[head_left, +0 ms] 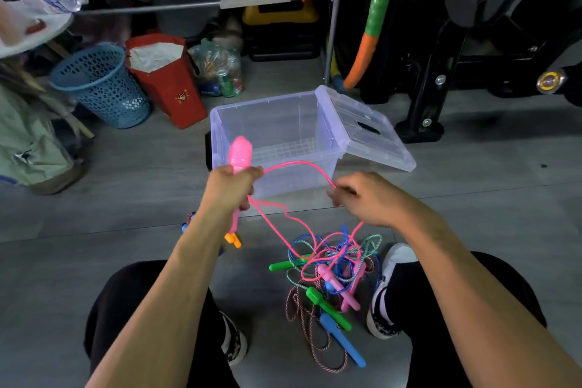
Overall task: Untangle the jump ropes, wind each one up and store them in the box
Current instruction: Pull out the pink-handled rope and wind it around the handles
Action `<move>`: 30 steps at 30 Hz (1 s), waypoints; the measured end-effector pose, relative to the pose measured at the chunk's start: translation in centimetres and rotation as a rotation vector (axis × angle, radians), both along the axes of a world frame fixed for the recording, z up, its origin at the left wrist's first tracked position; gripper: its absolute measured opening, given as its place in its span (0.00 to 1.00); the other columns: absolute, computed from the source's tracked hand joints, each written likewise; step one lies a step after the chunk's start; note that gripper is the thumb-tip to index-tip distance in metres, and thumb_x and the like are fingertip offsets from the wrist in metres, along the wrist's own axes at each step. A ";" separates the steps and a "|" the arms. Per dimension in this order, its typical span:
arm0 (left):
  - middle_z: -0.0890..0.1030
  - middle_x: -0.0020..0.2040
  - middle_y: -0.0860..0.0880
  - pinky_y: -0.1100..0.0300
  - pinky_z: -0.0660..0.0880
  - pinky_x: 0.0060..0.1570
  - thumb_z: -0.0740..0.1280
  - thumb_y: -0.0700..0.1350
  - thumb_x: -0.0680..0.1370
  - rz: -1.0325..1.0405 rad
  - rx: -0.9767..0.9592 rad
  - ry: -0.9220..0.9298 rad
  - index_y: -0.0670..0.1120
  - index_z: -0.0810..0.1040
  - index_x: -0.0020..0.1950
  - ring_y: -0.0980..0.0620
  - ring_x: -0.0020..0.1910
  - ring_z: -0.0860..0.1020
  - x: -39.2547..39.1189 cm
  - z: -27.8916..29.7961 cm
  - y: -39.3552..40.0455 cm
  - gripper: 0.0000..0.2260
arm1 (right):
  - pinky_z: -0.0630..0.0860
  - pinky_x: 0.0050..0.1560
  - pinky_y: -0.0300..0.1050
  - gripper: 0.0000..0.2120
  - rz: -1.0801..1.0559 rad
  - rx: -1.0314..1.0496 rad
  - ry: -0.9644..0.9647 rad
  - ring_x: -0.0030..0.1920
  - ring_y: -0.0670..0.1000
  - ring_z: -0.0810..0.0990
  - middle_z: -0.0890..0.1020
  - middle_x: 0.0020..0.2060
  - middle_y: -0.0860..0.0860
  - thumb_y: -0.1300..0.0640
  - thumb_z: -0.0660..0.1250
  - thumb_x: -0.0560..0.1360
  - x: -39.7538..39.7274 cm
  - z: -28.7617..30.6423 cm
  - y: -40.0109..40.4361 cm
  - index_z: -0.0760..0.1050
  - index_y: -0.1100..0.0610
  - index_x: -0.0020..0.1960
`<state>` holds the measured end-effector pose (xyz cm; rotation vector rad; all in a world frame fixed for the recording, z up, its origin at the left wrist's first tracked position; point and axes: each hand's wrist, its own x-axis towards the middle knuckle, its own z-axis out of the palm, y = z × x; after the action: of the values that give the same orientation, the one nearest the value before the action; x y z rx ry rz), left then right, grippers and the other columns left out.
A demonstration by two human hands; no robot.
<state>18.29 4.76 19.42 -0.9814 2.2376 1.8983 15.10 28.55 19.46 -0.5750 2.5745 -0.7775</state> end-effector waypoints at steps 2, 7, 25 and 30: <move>0.73 0.27 0.48 0.65 0.66 0.22 0.69 0.47 0.76 -0.160 0.013 -0.029 0.46 0.80 0.47 0.55 0.17 0.62 0.4 0.2 1.2 0.05 | 0.65 0.30 0.39 0.14 0.008 -0.092 0.048 0.26 0.43 0.69 0.76 0.26 0.44 0.49 0.62 0.81 0.3 0.7 -0.5 0.79 0.52 0.41; 0.75 0.26 0.48 0.61 0.68 0.27 0.68 0.53 0.77 -0.512 0.078 0.022 0.45 0.82 0.49 0.54 0.19 0.62 1.5 1.2 3.5 0.11 | 0.61 0.28 0.39 0.15 0.089 -0.184 0.077 0.26 0.44 0.66 0.71 0.23 0.48 0.49 0.64 0.79 1.0 1.0 -1.8 0.79 0.56 0.40; 0.75 0.27 0.48 0.62 0.67 0.26 0.68 0.53 0.78 -0.510 0.075 0.011 0.45 0.80 0.43 0.54 0.19 0.62 1.3 1.3 3.2 0.11 | 0.61 0.30 0.41 0.14 0.101 -0.208 0.107 0.27 0.46 0.65 0.70 0.26 0.49 0.48 0.62 0.80 1.0 0.8 -2.0 0.75 0.51 0.38; 0.71 0.24 0.50 0.62 0.65 0.25 0.68 0.45 0.78 -0.154 0.261 0.219 0.46 0.73 0.34 0.55 0.19 0.61 0.8 2.0 2.2 0.13 | 0.69 0.35 0.46 0.13 0.032 -0.148 0.094 0.30 0.49 0.71 0.75 0.29 0.51 0.52 0.63 0.80 0.3 0.0 -1.7 0.75 0.58 0.41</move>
<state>19.06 6.92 21.40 -0.5730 2.0245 2.2445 15.41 26.84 19.47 -0.7121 2.6001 -0.9571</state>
